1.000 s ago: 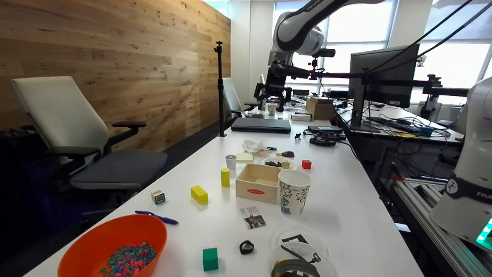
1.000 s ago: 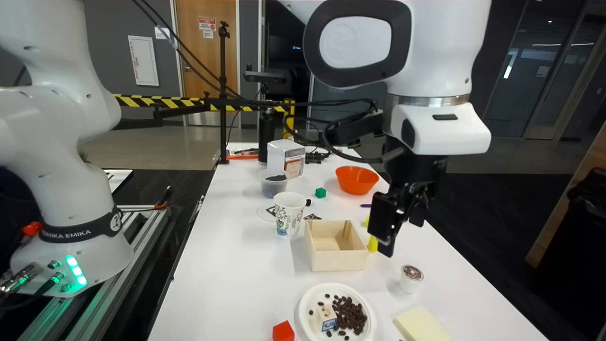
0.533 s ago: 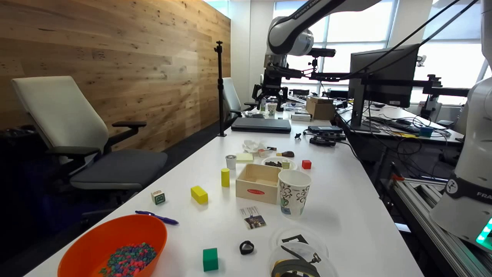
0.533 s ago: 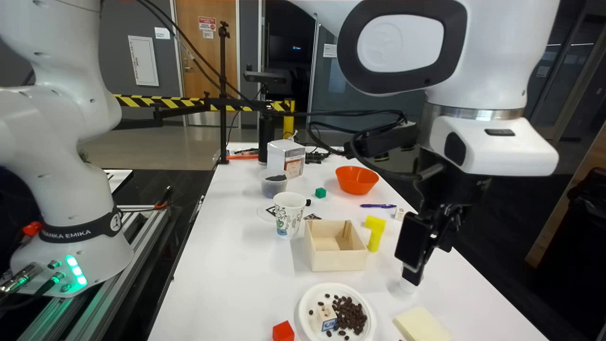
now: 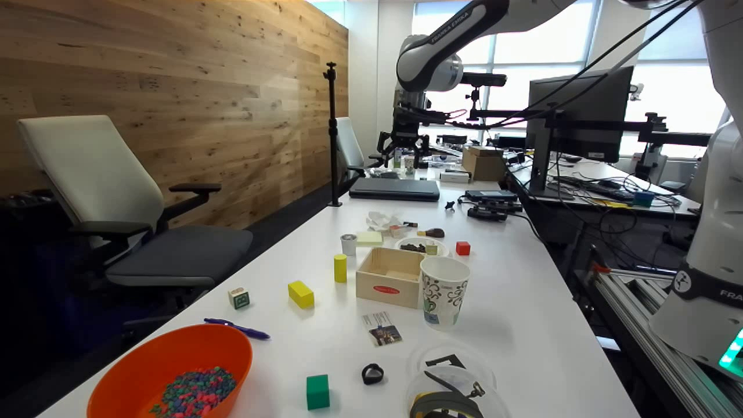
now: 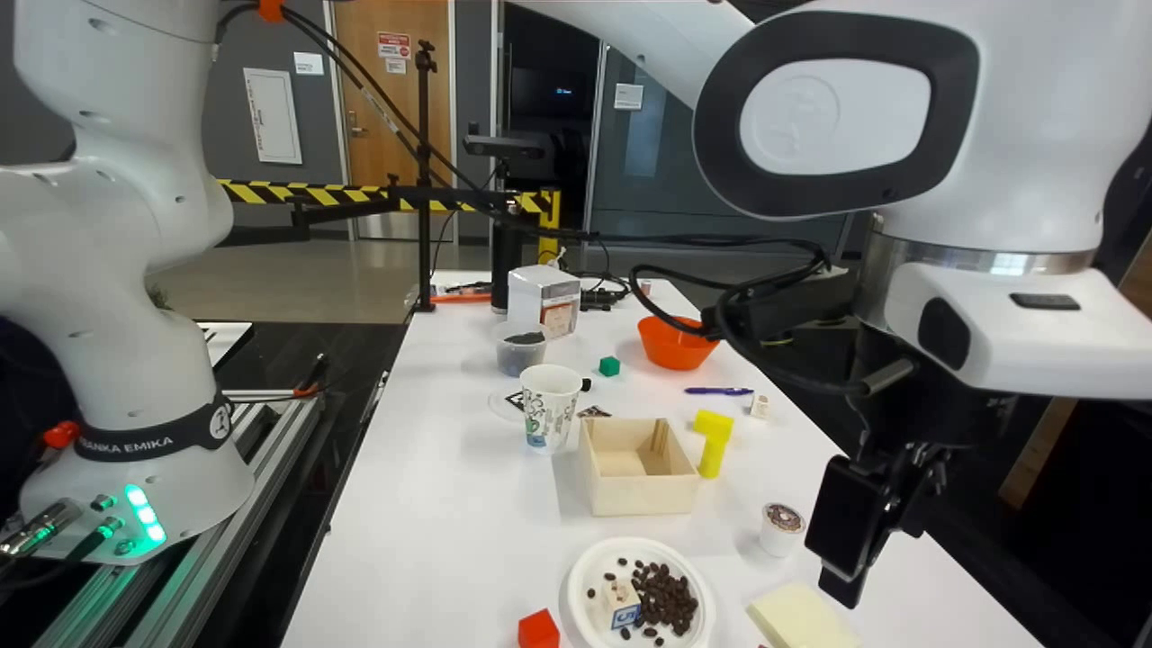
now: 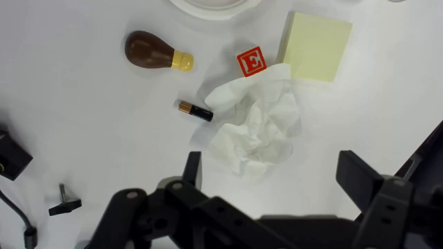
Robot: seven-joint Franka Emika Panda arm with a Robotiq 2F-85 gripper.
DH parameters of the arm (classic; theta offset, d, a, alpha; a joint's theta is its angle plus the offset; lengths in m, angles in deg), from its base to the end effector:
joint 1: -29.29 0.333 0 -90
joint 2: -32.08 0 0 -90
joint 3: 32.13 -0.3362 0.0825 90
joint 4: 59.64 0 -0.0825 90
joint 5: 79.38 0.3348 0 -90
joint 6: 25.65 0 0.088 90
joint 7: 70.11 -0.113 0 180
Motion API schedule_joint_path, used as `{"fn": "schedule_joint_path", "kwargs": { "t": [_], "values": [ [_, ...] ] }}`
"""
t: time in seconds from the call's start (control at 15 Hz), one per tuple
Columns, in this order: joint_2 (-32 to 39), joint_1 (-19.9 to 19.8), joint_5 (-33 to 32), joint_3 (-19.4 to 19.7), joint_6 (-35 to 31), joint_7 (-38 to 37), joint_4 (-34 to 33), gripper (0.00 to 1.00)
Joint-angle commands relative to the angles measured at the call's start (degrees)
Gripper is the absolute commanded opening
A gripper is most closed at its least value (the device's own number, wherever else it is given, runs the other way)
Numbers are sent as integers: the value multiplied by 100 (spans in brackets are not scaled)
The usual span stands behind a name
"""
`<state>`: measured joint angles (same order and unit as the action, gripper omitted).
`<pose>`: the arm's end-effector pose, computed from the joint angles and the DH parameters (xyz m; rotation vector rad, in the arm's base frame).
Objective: Spread open the tissue on the table
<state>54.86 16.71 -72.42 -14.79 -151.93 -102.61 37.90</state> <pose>0.5644 -0.2913 0.4195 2.6439 -1.6686 0.1943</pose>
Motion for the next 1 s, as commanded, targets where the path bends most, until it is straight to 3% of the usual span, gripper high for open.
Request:
{"fn": "schedule_joint_path", "kwargs": {
  "t": [0.0, 0.2, 0.47, 0.6, 0.73, 0.8, 0.93],
  "values": [
    [27, -35, -10, -29, 24, -8, -57, 100],
    [128, -21, 13, -35, -40, -98, -105, 100],
    [722, -23, 22, -20, 127, -506, -697, 100],
    [985, -41, 39, -29, 143, -669, -987, 74],
    [1238, -87, 89, -51, 171, -804, -1313, 65],
    [1372, -114, 83, -51, 250, -859, -1518, 52],
    [1618, -162, 73, -42, 384, -980, -1886, 54]
  ]
}}
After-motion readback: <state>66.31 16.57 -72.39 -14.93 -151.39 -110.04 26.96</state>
